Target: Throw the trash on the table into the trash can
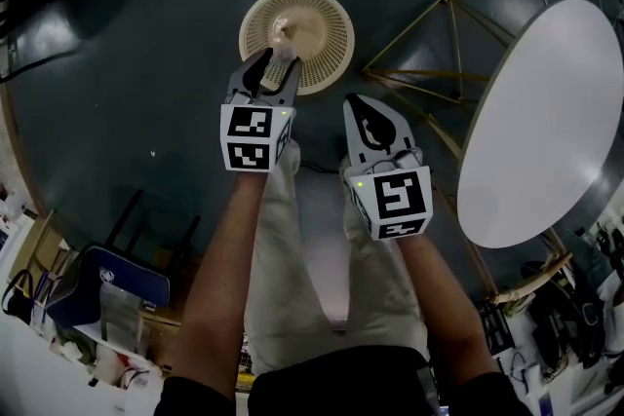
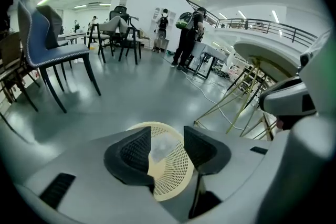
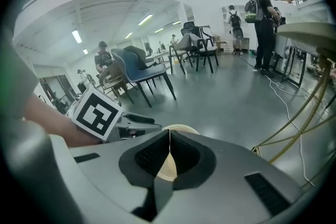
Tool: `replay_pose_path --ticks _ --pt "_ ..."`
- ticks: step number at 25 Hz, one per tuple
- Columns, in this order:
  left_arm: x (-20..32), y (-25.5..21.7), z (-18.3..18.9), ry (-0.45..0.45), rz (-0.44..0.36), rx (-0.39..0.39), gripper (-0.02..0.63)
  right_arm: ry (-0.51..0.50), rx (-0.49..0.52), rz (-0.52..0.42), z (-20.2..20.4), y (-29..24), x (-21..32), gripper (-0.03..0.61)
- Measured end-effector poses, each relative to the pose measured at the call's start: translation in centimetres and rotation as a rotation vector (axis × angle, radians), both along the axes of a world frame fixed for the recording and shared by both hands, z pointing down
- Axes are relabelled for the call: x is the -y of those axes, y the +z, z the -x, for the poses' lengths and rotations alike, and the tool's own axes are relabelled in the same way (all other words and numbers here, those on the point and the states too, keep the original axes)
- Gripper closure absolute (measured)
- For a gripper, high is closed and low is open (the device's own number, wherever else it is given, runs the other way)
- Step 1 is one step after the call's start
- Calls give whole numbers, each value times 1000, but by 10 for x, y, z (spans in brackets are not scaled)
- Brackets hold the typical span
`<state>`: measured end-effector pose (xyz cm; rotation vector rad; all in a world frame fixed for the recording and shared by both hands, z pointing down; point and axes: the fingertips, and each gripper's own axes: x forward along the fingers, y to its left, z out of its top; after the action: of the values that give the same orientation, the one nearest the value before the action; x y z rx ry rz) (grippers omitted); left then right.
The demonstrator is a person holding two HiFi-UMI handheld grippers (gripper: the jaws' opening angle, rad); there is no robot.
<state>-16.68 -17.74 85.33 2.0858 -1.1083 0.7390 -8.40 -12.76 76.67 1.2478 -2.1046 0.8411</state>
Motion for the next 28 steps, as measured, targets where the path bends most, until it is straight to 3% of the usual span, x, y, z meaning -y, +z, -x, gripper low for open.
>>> replay_pose_path --ticks 13,22,28 --pt "-9 -16 6 9 -13 -14 421 -3 -5 -17 5 -12 -8 560" --pt "-17 -72 9 19 -57 -15 522 -15 -1 -66 8 -58 -7 560" --pt "-27 -135 11 23 -107 -24 582 -30 5 -103 11 -107 -14 560"
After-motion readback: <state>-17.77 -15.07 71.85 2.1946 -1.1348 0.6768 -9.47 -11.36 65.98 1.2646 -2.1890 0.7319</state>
